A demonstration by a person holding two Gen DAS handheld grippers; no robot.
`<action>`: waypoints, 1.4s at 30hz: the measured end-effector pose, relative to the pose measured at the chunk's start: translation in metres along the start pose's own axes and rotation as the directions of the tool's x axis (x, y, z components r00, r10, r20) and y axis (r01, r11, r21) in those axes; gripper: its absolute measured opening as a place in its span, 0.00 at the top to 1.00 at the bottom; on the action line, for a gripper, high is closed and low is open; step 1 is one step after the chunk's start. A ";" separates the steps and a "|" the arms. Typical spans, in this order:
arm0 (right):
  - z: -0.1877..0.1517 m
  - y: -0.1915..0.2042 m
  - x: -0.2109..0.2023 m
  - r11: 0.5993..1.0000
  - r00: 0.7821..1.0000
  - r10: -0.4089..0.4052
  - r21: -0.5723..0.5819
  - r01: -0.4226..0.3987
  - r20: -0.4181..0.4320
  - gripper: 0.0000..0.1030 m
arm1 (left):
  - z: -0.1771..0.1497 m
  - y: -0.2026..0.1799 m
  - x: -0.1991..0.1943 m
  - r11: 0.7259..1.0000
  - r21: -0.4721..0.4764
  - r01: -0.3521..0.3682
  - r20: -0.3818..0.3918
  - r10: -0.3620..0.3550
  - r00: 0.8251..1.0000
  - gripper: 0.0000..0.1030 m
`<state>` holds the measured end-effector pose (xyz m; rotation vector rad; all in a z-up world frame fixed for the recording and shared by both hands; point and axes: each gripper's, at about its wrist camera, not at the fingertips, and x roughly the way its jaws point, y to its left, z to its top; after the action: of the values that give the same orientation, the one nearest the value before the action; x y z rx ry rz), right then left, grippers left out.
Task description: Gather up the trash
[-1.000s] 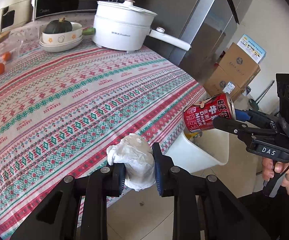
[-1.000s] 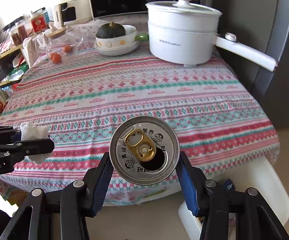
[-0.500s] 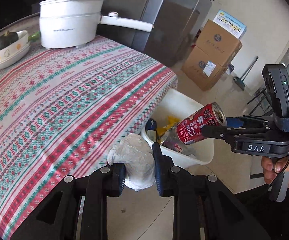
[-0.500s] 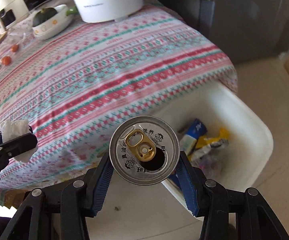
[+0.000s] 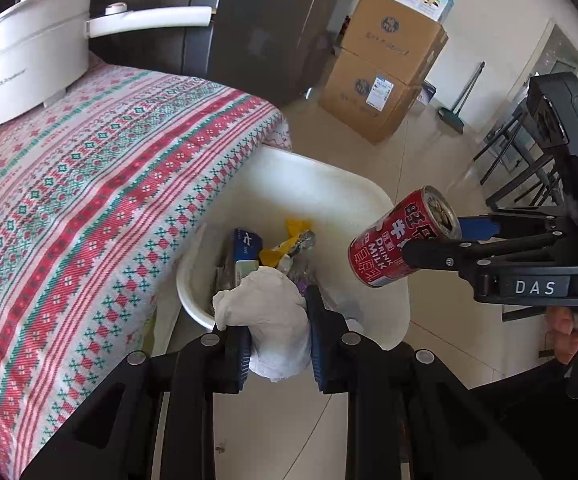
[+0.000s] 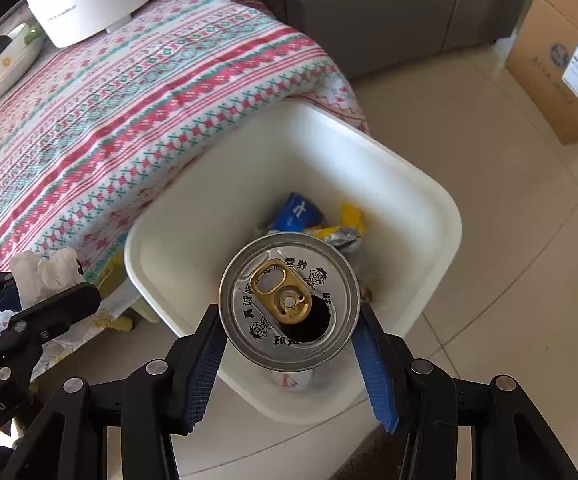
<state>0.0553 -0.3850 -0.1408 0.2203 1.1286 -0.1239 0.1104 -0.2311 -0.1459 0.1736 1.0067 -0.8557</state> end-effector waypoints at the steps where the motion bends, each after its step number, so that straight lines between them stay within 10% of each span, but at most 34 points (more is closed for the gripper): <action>1: -0.001 -0.005 0.000 1.000 1.000 -0.004 0.008 0.004 -0.004 0.46 | 0.001 -0.002 0.004 1.000 0.005 -0.001 0.000 0.001 1.000 0.75; 8: -0.002 -0.021 0.001 0.999 1.000 -0.014 0.029 0.015 -0.017 0.46 | 0.004 -0.001 0.026 0.999 0.020 -0.035 -0.005 0.035 0.999 0.73; 13: -0.003 -0.021 0.006 1.000 0.999 -0.023 0.019 0.024 -0.034 0.46 | 0.004 0.008 0.042 0.992 -0.011 -0.124 -0.083 0.122 0.989 0.12; 42: 0.023 -0.001 0.024 0.993 0.999 0.044 0.106 -0.043 -0.003 0.40 | -0.035 0.043 -0.067 0.963 -0.095 -0.252 0.018 0.255 0.967 0.01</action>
<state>0.0853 -0.3907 -0.1529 0.3398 1.1229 -0.1450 0.1001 -0.1478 -0.1222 0.2066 0.9698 -0.5755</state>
